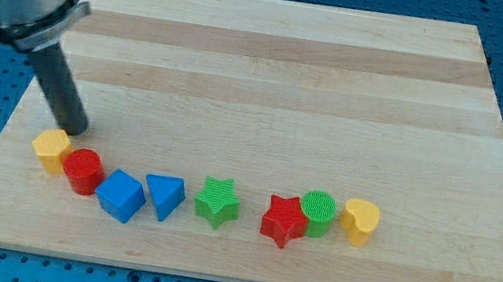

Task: Put the yellow hexagon to the left of the red circle to form a horizontal line of blocks

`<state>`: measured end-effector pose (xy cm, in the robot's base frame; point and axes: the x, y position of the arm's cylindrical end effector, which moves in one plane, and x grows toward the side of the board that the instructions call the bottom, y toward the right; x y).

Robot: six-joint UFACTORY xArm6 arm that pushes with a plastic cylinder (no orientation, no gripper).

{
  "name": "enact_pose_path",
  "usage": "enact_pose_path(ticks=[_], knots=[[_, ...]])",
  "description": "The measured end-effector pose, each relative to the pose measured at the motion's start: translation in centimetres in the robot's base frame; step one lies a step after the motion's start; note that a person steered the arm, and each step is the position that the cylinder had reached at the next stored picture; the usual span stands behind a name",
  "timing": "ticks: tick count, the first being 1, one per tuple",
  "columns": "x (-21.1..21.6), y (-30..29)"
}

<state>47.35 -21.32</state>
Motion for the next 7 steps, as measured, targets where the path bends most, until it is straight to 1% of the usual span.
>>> enact_pose_path(ticks=[1,3,4,6,7], knots=[[-0.6,2.4],[0.0,2.4],[1.4,2.1],[4.4,-0.3],[4.6,-0.3]])
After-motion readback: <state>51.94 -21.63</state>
